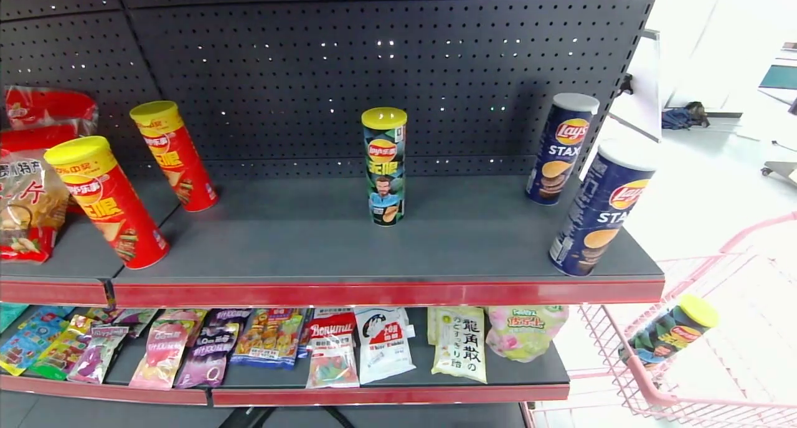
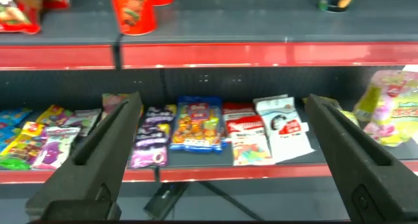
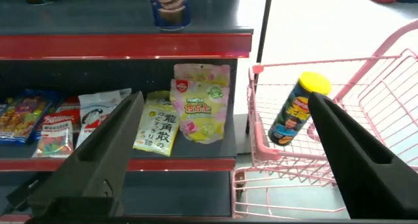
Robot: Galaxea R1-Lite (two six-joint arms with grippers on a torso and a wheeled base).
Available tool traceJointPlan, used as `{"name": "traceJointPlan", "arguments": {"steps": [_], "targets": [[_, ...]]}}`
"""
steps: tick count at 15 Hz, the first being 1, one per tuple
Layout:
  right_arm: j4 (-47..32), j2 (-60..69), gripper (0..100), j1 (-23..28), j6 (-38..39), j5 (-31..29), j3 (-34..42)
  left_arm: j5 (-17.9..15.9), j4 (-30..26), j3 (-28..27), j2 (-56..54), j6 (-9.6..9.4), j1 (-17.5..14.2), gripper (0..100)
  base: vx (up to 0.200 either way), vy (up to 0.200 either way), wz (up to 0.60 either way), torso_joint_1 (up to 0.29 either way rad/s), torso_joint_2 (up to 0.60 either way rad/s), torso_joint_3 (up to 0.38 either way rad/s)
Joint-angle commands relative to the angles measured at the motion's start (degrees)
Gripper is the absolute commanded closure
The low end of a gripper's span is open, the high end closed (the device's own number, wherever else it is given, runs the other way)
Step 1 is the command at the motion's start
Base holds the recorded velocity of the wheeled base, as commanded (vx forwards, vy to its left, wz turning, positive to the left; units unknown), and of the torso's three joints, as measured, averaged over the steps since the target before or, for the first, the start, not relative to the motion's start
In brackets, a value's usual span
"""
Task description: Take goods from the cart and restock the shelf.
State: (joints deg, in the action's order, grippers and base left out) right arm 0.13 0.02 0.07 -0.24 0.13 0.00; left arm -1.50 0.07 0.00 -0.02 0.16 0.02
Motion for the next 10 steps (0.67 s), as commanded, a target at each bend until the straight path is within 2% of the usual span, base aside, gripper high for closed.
{"name": "traceJointPlan", "arguments": {"steps": [1,10], "targets": [[0.04,-0.02,0,0.01,-0.02,0.04,0.00,0.01,0.01,0.00,0.02,0.02,-0.02,0,0.000,-0.200,0.00,0.002,0.00,0.007],[0.04,-0.02,0,0.01,-0.11,-0.05,0.00,0.01,0.01,0.00,0.02,0.11,-0.02,0,0.000,-0.200,0.00,0.002,0.00,0.003]]}}
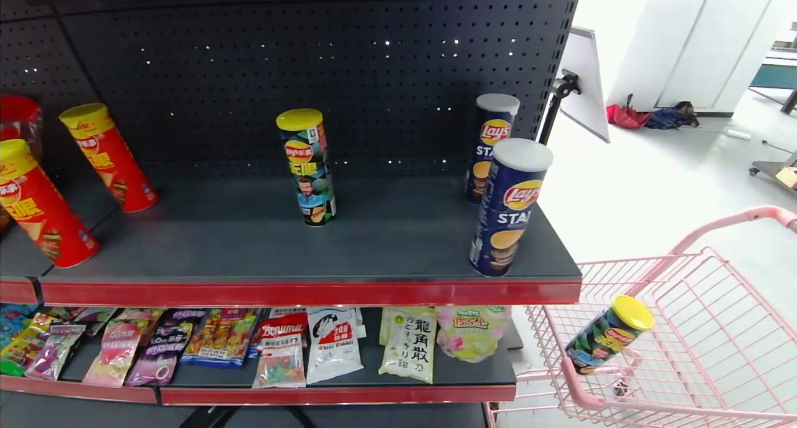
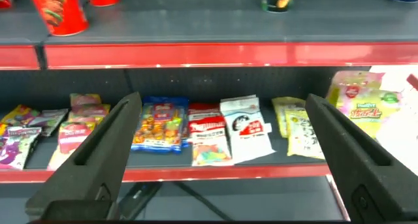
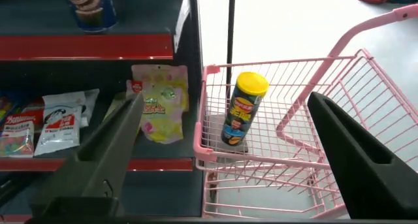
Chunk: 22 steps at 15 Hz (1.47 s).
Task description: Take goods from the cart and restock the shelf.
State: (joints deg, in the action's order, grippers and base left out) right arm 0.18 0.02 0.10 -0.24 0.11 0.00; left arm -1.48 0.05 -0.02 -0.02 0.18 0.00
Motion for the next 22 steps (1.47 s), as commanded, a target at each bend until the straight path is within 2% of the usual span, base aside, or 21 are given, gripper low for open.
{"name": "traceJointPlan", "arguments": {"steps": [1,4,13,22], "targets": [[-0.01,-0.02,0,-0.01,-0.02,0.07,0.00,-0.02,0.04,0.02,0.02,0.08,0.00,0,0.000,-0.200,0.00,-0.002,0.00,0.002],[-0.01,-0.02,0,-0.01,-0.02,-0.02,0.00,-0.02,0.04,0.02,0.02,0.08,0.00,0,0.000,0.000,0.00,0.000,0.00,0.000],[-0.01,-0.02,0,-0.01,0.07,-0.02,0.00,-0.02,0.04,0.02,0.02,0.08,0.00,0,0.000,0.000,-0.60,-0.001,0.00,0.002],[-0.01,-0.02,0,-0.01,0.07,-0.46,0.00,-0.02,0.04,0.02,0.02,0.17,0.00,0,0.000,0.000,0.00,-0.022,0.05,0.032]]}}
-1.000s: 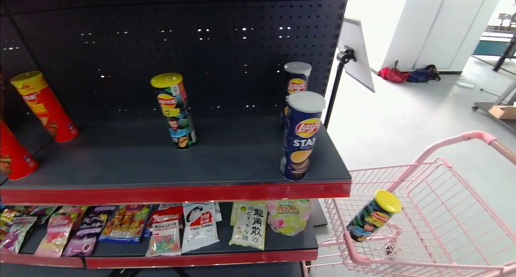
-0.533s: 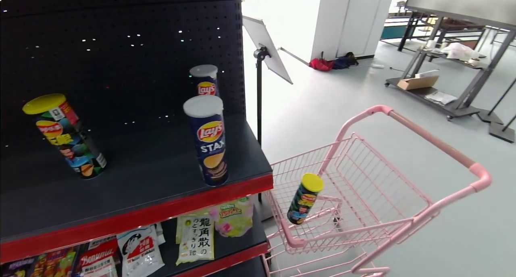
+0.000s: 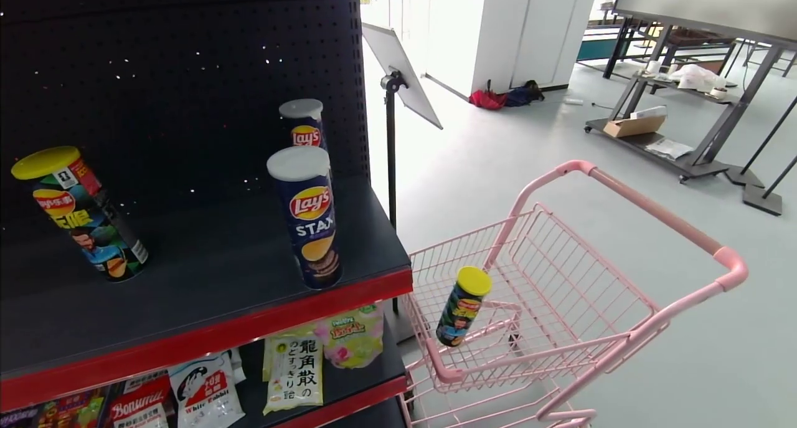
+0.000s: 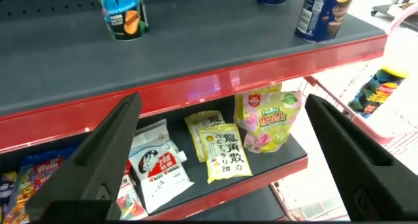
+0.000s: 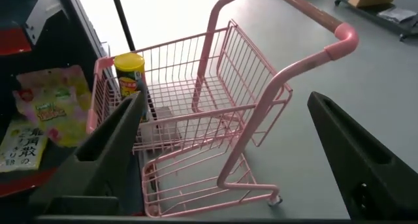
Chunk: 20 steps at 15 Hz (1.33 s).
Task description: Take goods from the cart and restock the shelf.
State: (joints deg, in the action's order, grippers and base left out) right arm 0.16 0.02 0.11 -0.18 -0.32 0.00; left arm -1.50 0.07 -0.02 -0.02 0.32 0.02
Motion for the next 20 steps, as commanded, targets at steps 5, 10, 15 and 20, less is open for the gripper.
{"name": "traceJointPlan", "arguments": {"steps": [5,10,15,20], "targets": [[0.02,-0.02,0,-0.02,0.01,-0.03,0.00,0.01,0.01,0.02,0.02,0.03,-0.02,0,0.000,0.000,0.00,-0.141,0.35,0.200],[0.02,-0.02,0,-0.02,0.01,-0.03,0.00,0.01,0.01,0.02,0.02,0.03,-0.02,0,0.000,0.000,0.00,-0.143,0.37,0.214],[0.02,-0.02,0,-0.02,0.01,-0.03,0.00,0.01,0.01,0.02,0.02,0.03,-0.02,0,0.000,0.000,0.00,-0.160,0.44,0.266],[0.02,-0.02,0,-0.02,0.01,-0.03,0.00,0.01,0.01,0.02,0.02,0.03,-0.02,0,0.000,0.000,0.00,-0.185,0.55,0.357]]}}
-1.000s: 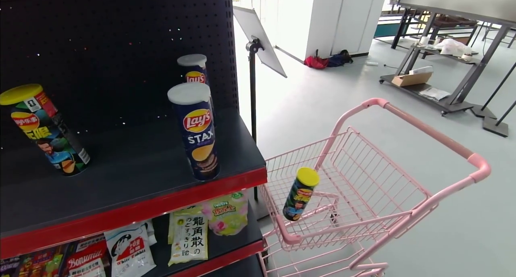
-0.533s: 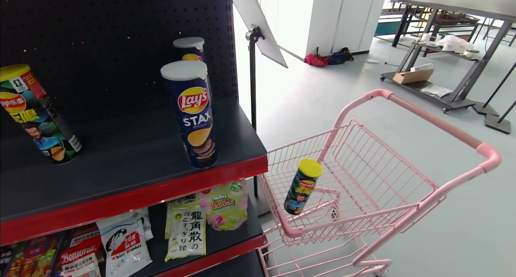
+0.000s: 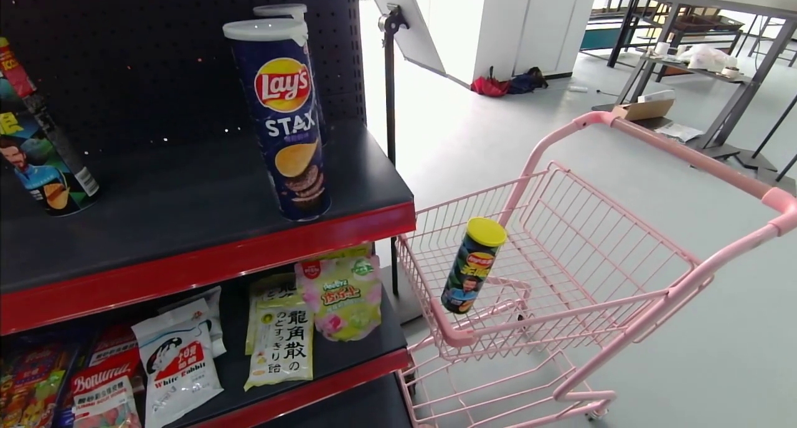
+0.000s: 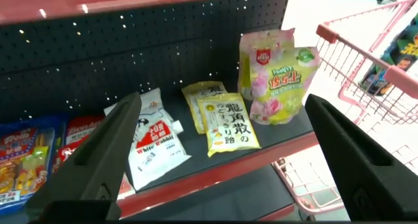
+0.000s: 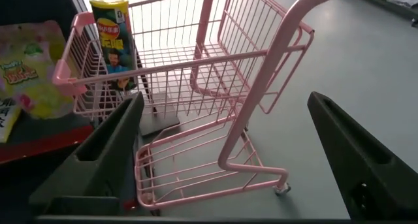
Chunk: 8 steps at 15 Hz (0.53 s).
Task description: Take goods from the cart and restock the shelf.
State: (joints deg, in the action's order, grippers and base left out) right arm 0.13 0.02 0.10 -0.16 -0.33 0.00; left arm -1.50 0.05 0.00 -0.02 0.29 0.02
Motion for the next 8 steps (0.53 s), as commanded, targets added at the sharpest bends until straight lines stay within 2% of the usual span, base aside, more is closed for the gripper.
{"name": "traceJointPlan", "arguments": {"steps": [1,4,8], "targets": [[0.04,-0.02,0,-0.01,-0.02,-0.02,0.00,0.01,0.04,0.00,0.02,0.06,-0.02,0,0.000,0.000,0.00,-0.168,0.53,0.364],[0.04,-0.02,0,-0.01,-0.02,-0.02,0.00,0.01,0.04,0.00,0.02,0.06,-0.02,0,0.000,0.000,0.00,-0.105,0.35,0.245],[0.04,-0.64,0,0.34,-0.11,0.15,0.00,0.01,0.04,0.00,0.02,0.06,-0.02,0,0.000,0.000,0.00,-0.015,0.05,0.030]]}}
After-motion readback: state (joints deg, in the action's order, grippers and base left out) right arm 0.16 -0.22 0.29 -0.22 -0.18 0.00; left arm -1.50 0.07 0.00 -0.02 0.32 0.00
